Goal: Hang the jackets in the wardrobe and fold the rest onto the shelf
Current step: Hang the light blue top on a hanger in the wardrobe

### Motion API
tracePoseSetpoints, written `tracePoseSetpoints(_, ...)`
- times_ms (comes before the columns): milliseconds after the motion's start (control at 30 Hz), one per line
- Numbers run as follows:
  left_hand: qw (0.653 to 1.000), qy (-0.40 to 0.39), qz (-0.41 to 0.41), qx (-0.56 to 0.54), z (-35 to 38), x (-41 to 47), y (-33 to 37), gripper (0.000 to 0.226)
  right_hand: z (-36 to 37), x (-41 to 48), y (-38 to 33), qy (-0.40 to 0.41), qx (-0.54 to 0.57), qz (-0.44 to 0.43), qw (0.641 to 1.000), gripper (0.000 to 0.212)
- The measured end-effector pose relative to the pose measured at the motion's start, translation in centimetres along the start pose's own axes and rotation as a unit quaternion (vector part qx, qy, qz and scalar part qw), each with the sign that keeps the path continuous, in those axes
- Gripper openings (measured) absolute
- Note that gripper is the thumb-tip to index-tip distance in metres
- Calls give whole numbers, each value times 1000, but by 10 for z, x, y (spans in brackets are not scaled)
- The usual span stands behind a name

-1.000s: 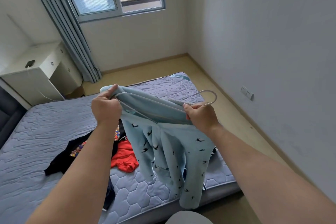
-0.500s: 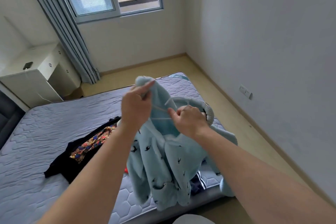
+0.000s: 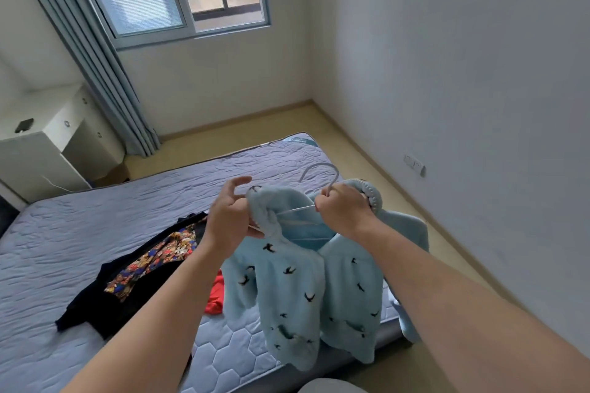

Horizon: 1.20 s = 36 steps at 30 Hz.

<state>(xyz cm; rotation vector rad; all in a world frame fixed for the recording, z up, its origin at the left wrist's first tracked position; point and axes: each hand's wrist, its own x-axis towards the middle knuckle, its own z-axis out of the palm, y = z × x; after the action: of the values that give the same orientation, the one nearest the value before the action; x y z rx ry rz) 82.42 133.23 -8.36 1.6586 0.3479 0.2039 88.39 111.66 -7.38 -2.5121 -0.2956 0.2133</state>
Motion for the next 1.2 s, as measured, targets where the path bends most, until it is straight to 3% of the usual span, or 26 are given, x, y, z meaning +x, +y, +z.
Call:
tracePoseSetpoints(133,987,36,73,138,0,14,-9,51,-8,1,-3,37,21,-4,999,24)
tracePoseSetpoints(200,954,13,121,274,0,23,-11,58,-10,-2,-3,58,39,-5,998,25)
tracePoseSetpoints(300,915,-42,76,395,-6,37,-12,56,-13,-3,2,86,56,-17,995,30)
tracePoseSetpoints(367,891,-99,18,442,-4,42,-12,30,-16,-4,4,94,65,-22,993,34)
tracePoseSetpoints(433,911,-144,-19,387,0,40,-12,14,-20,-4,9,101,71,-25,992,36)
tracePoseSetpoints(500,939,-173,-43,294,1,41,-15,37,-23,-6,14,103,65,-27,992,37)
tracePoseSetpoints(567,945,-199,-44,257,3,44,-16,50,-25,-7,20,91,55,-25,994,37)
tracePoseSetpoints(700,965,-188,-55,173,9,43,-12,4,-27,-10,31,90,45,-20,995,35)
tracePoseSetpoints(800,973,-165,-47,155,15,46,-11,17,-26,-10,36,95,39,-20,995,35)
tracePoseSetpoints(867,977,-133,15,166,24,46,-6,28,-26,-11,38,99,34,-15,994,35)
tracePoseSetpoints(967,969,-81,147,181,38,38,5,25,-30,-12,39,121,33,2,992,31)
tracePoseSetpoints(1033,974,-69,176,124,41,28,9,28,-37,-11,40,138,37,13,990,29)
tracePoseSetpoints(1133,966,-117,210,98,36,15,6,29,-46,-8,43,152,76,15,985,29)
tracePoseSetpoints(1200,962,-134,217,96,30,10,6,17,-46,-8,45,158,121,0,980,30)
